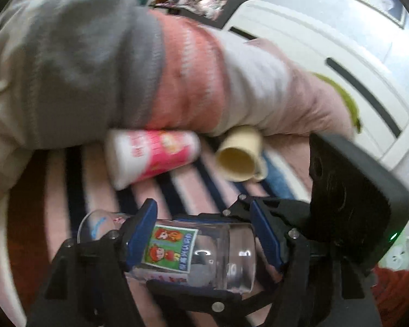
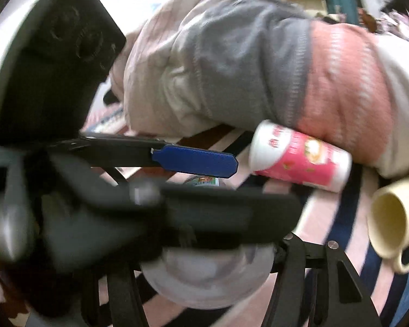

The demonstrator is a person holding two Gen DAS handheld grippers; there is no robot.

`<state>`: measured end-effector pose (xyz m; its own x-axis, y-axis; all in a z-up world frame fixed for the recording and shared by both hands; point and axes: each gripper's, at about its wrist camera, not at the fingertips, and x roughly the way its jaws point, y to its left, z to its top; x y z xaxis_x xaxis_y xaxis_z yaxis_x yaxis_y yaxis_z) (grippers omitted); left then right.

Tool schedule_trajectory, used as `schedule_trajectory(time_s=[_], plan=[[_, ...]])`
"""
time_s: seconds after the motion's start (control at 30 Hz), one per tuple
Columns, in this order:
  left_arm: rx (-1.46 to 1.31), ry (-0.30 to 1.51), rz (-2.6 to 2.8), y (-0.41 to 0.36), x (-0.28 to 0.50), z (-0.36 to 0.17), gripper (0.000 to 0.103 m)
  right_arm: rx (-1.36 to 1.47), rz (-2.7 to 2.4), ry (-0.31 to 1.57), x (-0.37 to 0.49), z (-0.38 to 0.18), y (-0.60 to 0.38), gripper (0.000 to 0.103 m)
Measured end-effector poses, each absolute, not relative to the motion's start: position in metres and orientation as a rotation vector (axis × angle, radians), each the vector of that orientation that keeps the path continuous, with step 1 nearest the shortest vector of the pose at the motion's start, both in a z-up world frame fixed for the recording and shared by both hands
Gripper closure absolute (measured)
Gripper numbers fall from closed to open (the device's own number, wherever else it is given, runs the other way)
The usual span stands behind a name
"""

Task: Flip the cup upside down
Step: 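Rotate the clear cup with both grippers until its mouth faces down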

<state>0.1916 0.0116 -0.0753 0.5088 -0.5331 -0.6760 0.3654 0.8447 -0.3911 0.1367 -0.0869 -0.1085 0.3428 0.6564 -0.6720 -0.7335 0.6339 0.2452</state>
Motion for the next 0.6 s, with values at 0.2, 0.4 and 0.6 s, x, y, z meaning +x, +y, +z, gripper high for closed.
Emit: schedule_trajectory(time_s=[0.2, 0.4, 0.6], plan=[[-0.315, 0.897, -0.465, 0.074, 0.189, -0.09, 0.034, -0.197, 0.91, 0.951, 0.143, -0.136, -0.051, 0.048], [-0.295, 0.95, -0.449, 0.081, 0.188, -0.099, 0.033, -0.099, 0.885, 0.955, 0.147, -0.152, -0.07, 0.047], [-0.267, 0.964, -0.426, 0.064, 0.2, -0.107, 0.028, -0.125, 0.843, 0.953, 0.111, -0.177, -0.1, 0.042]])
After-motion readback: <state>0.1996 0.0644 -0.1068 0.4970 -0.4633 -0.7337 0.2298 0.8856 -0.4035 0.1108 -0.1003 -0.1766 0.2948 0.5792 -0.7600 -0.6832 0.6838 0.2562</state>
